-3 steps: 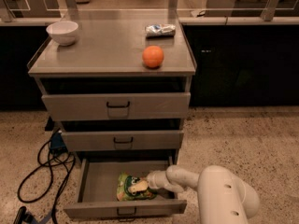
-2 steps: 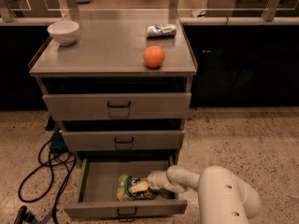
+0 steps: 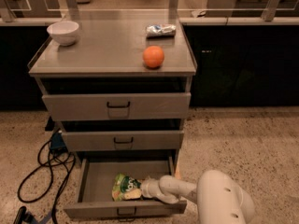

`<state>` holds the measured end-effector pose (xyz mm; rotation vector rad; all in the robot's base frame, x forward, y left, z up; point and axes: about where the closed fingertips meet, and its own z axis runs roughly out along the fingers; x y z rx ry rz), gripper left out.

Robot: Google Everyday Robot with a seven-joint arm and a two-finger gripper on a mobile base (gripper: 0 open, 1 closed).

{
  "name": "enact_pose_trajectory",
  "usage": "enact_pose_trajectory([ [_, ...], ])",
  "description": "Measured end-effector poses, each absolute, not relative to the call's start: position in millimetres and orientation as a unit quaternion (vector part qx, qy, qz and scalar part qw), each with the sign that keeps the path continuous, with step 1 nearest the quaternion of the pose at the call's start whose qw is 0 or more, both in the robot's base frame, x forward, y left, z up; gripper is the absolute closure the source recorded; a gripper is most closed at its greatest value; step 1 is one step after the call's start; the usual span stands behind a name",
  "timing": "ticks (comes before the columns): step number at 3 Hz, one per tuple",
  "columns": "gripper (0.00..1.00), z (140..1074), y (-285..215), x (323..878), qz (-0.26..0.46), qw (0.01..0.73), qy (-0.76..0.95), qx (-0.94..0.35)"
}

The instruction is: Pick green rice chip bag from bottom drawer and place on counter

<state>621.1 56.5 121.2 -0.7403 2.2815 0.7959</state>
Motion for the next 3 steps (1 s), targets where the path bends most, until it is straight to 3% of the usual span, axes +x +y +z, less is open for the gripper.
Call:
enact_pose_trajectory([
  [1,0.19,121.2,56.6,621.1,0.3,0.302,0.861,-0.279],
  [3,0.65,121.1,56.6,621.1,0.3,0.302,0.861,-0.279],
])
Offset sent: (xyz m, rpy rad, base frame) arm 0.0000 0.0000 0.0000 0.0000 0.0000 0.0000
